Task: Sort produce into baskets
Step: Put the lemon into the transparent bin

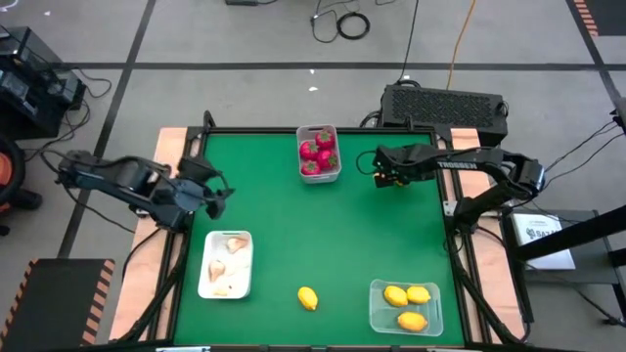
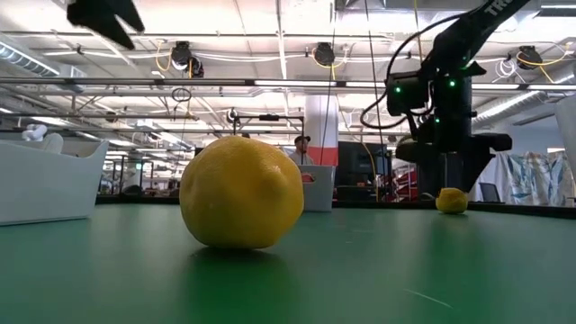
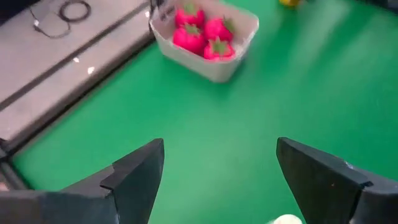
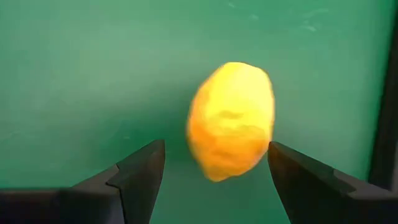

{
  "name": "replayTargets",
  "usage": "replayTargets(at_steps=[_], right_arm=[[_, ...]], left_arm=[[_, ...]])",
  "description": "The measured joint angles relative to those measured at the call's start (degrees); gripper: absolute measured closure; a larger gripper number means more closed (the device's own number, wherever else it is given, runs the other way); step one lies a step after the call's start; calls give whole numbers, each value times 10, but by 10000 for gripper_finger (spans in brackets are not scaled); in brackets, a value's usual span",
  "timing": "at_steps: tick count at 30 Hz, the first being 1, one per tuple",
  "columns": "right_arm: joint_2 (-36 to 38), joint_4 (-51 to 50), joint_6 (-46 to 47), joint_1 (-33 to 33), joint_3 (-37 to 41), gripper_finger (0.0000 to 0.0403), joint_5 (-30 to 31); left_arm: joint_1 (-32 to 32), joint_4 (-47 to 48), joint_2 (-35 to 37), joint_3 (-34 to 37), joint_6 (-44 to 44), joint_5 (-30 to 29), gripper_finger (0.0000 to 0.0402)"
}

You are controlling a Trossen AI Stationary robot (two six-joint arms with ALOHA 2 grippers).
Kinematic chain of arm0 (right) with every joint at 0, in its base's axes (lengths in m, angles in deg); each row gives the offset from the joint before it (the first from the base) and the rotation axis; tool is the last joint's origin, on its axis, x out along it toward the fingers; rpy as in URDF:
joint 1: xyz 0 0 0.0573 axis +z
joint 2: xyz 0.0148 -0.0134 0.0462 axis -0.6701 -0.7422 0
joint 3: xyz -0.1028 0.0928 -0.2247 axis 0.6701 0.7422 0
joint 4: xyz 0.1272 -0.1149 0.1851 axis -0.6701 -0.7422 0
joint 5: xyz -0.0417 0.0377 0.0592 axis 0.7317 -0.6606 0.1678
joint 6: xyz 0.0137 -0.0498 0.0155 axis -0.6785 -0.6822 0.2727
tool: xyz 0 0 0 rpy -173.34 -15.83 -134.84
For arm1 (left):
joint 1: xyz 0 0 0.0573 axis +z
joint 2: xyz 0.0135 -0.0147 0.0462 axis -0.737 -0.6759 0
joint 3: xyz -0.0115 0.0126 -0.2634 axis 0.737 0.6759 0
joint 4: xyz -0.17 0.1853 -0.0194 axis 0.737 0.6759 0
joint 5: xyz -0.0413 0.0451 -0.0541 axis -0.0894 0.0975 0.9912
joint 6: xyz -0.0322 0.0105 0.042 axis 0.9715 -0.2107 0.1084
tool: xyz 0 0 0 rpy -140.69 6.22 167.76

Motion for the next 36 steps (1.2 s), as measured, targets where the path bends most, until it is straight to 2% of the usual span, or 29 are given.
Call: replayTargets(at_steps=[9, 18, 21, 26, 30, 36], right_arm=[[-2, 44, -24, -8, 14, 128, 9], [-39, 55, -8, -29, 14, 131, 13], [-41, 62, -20, -29, 14, 150, 13], [-41, 70, -44, -30, 14, 206, -4], [-35, 67, -53, -29, 12, 235, -44], [7, 55, -64, 3, 12, 222, -178]], left_arm=[[0, -159, 1, 140, 0, 66, 84], [0, -275, 1, 189, 0, 79, 84], [0, -279, 1, 189, 0, 80, 84], [0, -285, 1, 189, -1, 82, 84], [0, -286, 1, 189, 0, 82, 84], [0, -289, 1, 189, -1, 86, 84]])
